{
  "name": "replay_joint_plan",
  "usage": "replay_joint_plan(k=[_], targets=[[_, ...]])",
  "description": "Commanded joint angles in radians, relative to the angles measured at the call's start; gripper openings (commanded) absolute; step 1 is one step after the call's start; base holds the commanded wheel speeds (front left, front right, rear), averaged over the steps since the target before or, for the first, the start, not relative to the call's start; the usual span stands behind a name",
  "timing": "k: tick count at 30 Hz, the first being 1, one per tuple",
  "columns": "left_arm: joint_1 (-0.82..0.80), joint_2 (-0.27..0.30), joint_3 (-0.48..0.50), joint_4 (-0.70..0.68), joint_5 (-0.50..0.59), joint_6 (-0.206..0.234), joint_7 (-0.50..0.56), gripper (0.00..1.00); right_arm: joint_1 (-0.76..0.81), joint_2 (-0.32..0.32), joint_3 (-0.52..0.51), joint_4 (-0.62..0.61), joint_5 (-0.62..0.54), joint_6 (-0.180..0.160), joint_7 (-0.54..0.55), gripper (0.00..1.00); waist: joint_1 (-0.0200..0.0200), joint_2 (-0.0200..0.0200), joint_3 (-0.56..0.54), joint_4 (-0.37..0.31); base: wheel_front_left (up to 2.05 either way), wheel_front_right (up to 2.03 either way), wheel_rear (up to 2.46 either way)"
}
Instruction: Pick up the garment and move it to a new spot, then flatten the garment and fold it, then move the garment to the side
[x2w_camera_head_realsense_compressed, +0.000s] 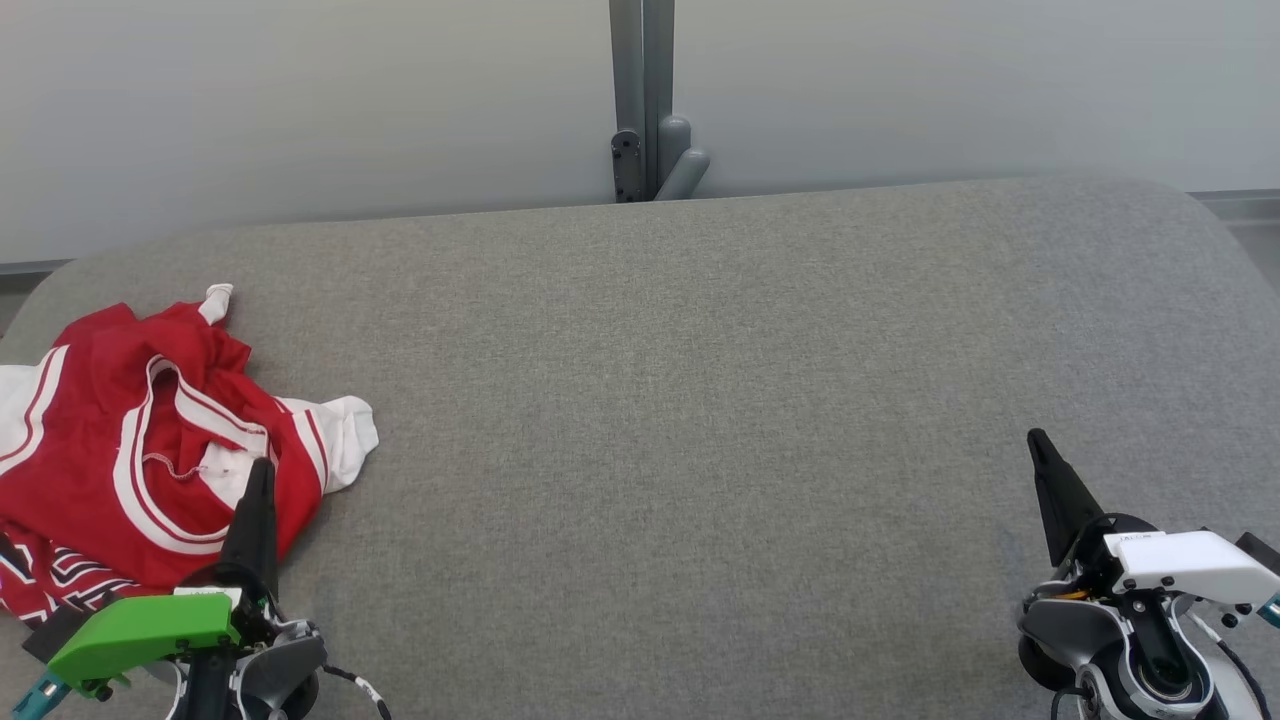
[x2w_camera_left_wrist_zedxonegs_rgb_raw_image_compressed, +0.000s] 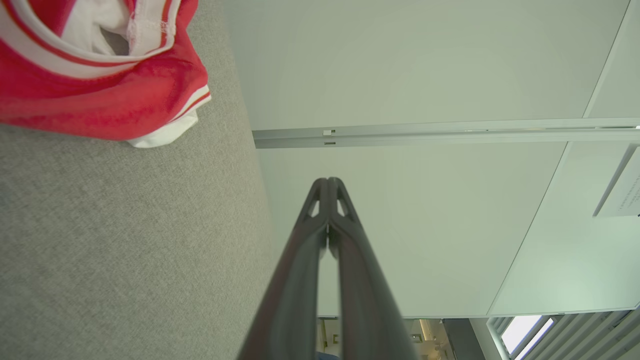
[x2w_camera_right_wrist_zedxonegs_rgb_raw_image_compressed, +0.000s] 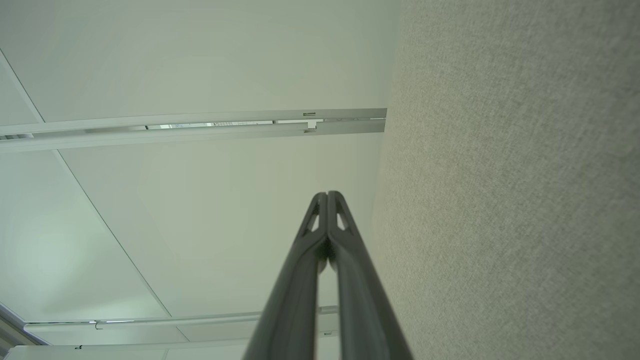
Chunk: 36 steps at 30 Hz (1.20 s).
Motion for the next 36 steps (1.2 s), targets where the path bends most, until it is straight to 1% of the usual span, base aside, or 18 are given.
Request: replay_joint_plan(k=[1, 36], targets=[[-0.012, 0.002, -0.002, -0.005, 0.009, -0.007, 0.001, 0.00, -0.011, -0.005, 0.002, 0.001, 0.006, 0.000, 0.003, 0.00, 0.0000, 0.0045, 0.000, 0.000, 0.00, 0.00, 0.00], [-0.012, 0.002, -0.002, -0.005, 0.009, -0.007, 0.001, 0.00, -0.011, -0.005, 0.002, 0.001, 0.006, 0.000, 0.003, 0.00, 0.0000, 0.0045, 0.000, 0.000, 0.00, 0.00, 0.00]])
